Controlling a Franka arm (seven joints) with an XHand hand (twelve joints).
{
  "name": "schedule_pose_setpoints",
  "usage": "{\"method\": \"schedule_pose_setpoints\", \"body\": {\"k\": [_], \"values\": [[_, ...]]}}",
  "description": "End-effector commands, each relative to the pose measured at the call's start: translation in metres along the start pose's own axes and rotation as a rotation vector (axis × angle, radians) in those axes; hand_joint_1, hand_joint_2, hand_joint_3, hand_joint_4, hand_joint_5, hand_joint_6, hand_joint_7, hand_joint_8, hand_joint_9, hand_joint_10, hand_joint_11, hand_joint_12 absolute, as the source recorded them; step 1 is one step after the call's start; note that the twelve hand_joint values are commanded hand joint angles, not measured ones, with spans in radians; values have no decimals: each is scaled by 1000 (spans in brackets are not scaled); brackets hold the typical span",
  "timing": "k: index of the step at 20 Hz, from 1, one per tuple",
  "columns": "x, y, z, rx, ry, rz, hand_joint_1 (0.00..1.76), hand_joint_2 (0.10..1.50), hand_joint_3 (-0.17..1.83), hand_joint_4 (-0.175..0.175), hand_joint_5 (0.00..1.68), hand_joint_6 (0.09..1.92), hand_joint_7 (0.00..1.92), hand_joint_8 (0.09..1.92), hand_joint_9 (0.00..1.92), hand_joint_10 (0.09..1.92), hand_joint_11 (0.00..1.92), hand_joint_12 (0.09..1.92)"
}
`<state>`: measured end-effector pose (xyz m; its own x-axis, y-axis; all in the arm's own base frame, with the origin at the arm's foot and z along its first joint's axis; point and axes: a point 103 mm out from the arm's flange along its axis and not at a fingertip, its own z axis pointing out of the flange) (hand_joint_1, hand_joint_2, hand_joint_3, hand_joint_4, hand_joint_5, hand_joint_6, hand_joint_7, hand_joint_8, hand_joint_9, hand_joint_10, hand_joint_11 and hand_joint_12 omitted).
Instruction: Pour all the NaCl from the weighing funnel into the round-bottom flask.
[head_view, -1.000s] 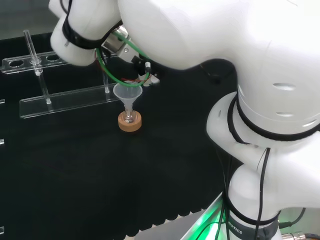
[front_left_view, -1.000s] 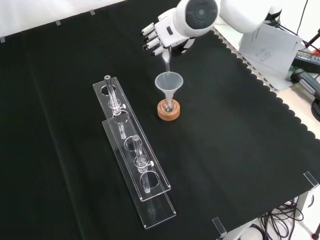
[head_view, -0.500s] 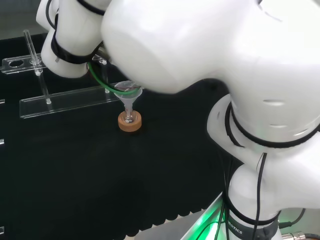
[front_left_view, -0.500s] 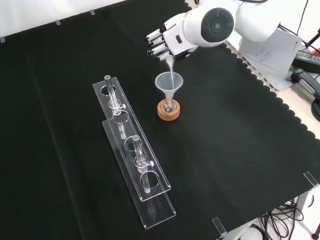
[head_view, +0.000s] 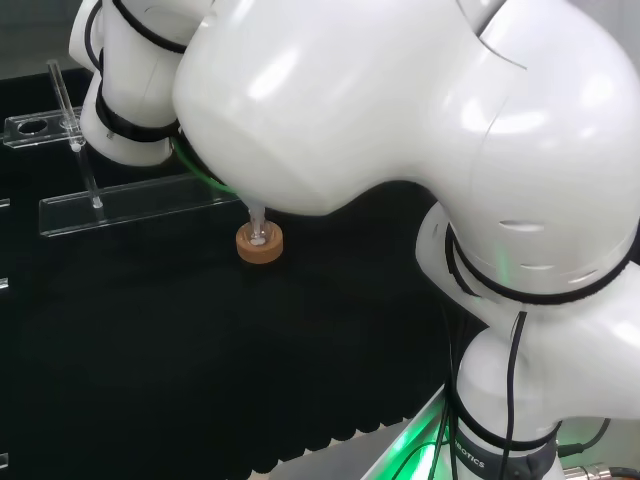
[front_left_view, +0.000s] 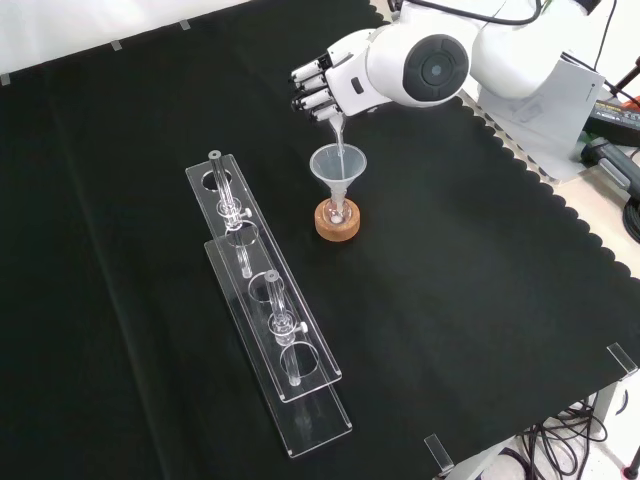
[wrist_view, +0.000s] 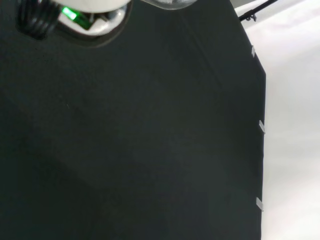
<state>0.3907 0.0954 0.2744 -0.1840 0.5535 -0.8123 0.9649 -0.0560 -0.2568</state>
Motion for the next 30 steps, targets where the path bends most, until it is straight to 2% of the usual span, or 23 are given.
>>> {"method": "schedule_pose_setpoints", "body": {"k": [1,18,30], "values": [[4,0,-1,-3,-64,-1,1112,668,669,175,1232,752,655,636,977,338,718,1091],[5,-4,-10,-27,-222,18,1113,667,670,175,1232,753,651,635,977,332,719,1090],[9,-10,-22,-46,-288,26,1113,666,673,175,1233,752,650,635,978,329,720,1088]]}}
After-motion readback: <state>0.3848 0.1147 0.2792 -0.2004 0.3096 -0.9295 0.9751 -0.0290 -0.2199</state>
